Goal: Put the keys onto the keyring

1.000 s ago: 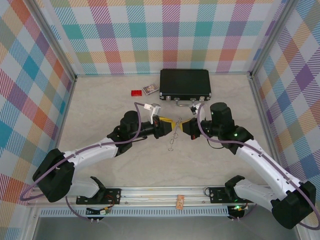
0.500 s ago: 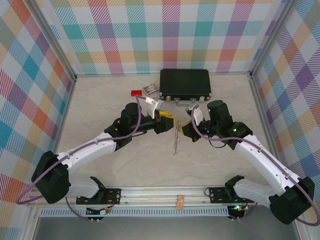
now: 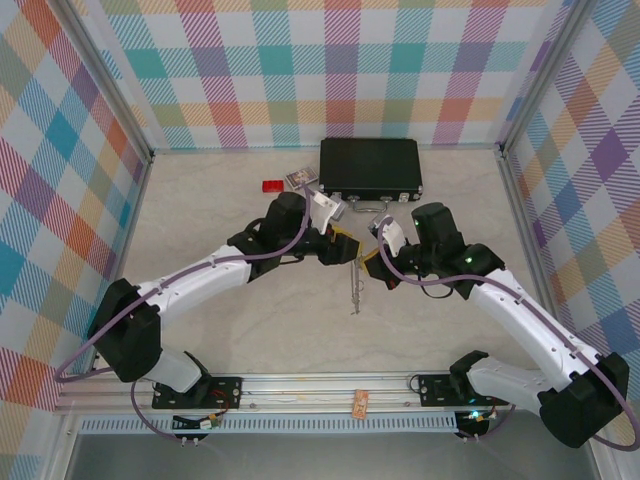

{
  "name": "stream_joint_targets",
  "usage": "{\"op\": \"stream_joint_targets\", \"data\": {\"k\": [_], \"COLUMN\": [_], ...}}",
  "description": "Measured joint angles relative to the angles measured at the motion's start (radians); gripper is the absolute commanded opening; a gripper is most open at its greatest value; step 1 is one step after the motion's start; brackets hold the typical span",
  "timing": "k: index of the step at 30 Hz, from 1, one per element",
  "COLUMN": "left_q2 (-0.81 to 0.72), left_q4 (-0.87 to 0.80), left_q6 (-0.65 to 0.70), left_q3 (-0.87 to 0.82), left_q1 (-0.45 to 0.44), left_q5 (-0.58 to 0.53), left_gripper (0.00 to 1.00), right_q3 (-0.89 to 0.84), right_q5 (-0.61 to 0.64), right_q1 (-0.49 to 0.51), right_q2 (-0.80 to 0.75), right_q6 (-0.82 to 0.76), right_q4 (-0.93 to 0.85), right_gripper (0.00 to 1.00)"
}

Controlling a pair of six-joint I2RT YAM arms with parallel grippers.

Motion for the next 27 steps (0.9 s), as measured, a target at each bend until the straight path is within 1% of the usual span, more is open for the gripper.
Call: {"op": "stream_joint_targets", "data": {"k": [9, 21, 27], "left_q2": [0.001, -0.027, -0.063], "left_q4": [-0.087, -0.09, -0.089], "left_q6": [0.045, 0.05, 0.049], "left_q3": [0.009, -0.046, -0.054], "left_q1": [0.0, 0.0, 0.002], "left_q5": [-0.022, -0.045, -0.044], "left_gripper": [0.48, 0.47, 0.46], "right_q3": [0.0, 0.001, 0.035], "right_q5": [0.003, 0.012, -0.001], "right_q1": [0.003, 0.004, 0.004], "right_q2": [0.004, 0.007, 0.026], "right_q6": [-0.015, -0.038, -0.048], "right_q4": [-0.018, -0.035, -0.067], "right_gripper": [0.0, 0.0, 0.0]}}
